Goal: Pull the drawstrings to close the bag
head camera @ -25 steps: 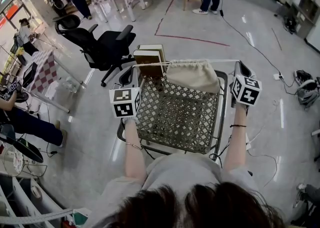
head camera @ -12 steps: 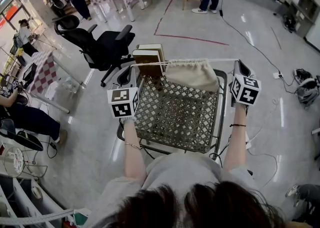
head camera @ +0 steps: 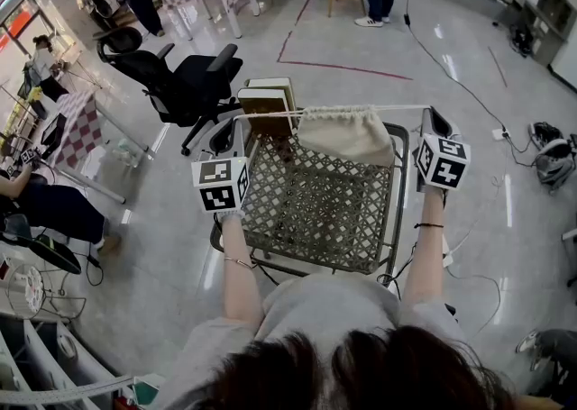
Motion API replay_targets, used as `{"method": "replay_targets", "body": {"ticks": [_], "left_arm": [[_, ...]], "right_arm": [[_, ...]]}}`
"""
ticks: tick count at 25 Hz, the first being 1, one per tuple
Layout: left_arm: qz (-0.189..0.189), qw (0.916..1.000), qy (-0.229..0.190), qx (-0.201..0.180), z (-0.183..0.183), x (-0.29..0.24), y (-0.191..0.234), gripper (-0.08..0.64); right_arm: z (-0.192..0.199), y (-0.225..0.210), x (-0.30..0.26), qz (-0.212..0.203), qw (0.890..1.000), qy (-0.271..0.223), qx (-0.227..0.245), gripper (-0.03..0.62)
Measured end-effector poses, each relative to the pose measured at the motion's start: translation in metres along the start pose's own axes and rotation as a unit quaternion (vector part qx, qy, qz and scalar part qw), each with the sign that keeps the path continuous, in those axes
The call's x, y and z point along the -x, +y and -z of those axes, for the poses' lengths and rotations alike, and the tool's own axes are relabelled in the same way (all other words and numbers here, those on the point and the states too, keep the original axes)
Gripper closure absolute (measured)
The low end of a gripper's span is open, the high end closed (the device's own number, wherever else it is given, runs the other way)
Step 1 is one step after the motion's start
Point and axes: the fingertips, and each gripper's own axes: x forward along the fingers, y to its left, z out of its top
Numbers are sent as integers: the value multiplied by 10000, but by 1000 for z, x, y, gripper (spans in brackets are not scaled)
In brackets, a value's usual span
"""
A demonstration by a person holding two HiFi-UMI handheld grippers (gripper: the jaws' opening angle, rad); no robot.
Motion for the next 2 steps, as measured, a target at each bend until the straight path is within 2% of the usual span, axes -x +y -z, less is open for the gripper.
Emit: {"method": "replay_targets", "body": {"ticks": [2], "left_arm": [[-6,10000,-11,1,0,0,0,534]], "right_arm": [[0,0,0,7,10000,-18,24,569]]}}
